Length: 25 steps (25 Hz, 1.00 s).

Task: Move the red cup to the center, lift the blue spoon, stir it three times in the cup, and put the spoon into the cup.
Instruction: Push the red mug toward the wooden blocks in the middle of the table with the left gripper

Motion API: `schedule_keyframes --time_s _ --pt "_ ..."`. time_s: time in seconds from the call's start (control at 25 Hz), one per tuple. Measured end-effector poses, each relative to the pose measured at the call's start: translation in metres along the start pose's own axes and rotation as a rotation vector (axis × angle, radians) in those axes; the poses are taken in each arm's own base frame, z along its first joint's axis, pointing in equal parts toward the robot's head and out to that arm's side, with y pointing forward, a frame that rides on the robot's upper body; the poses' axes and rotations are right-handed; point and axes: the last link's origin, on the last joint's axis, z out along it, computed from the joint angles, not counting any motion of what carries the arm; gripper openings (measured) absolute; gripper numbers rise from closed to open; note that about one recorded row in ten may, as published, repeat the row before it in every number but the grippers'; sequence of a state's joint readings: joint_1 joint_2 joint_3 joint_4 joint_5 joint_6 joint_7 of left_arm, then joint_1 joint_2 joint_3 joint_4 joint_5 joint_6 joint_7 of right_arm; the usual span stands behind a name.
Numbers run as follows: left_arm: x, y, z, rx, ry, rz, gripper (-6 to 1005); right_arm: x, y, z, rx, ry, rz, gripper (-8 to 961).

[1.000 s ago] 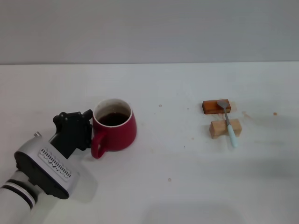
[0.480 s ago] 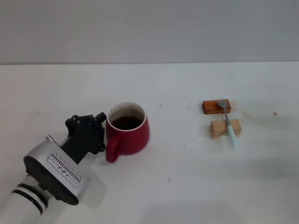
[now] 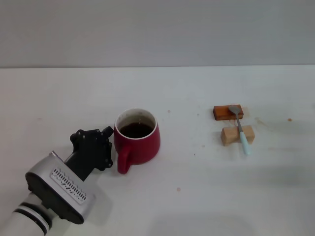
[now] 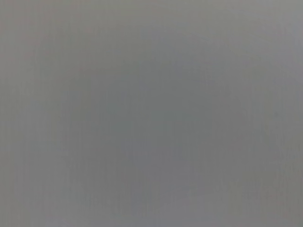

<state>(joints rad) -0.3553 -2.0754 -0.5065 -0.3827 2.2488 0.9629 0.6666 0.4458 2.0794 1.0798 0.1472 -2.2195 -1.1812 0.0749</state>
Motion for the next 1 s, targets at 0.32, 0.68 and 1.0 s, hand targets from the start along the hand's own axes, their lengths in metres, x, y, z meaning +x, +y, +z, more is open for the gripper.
schedule_keyframes --time_s 0.32,0.68,1.0 --pt "0.004 0.011 -0.005 -0.022 0.002 -0.025 5 0.000 0.001 0.001 -0.002 0.000 0.005 752" --pt "0.012 0.023 -0.007 -0.049 0.015 -0.057 6 0.000 0.002 0.001 -0.004 0.000 0.007 752" --pt "0.013 0.019 0.003 -0.056 0.001 -0.066 7 0.001 0.001 -0.001 -0.002 0.002 0.011 752"
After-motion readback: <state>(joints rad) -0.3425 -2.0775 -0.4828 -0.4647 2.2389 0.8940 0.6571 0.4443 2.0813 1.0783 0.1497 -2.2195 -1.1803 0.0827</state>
